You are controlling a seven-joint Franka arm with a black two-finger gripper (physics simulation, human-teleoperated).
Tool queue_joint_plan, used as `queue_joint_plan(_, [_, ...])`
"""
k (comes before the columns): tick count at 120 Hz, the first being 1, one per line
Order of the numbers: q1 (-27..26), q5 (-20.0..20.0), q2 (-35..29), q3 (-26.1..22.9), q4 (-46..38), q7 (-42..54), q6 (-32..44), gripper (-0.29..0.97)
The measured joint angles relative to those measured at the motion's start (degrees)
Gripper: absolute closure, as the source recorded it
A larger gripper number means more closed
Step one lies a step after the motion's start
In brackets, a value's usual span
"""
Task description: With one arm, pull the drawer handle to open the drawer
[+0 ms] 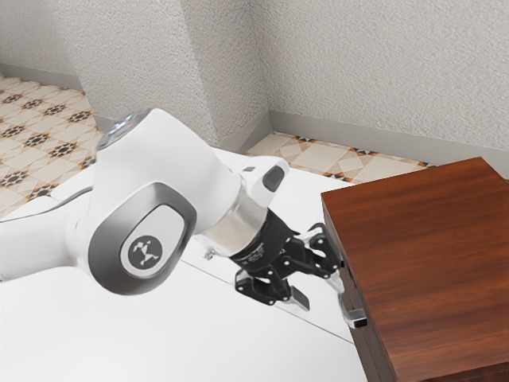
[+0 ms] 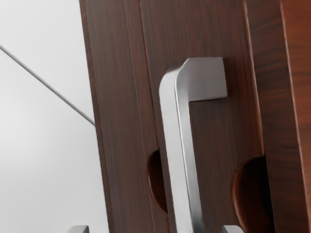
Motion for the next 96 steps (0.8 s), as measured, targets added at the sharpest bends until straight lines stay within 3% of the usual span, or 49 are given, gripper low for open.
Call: queue_joint_plan(96, [1.15, -2.86, 0.15, 0.11, -0.56, -4.26, -0.72, 0.53])
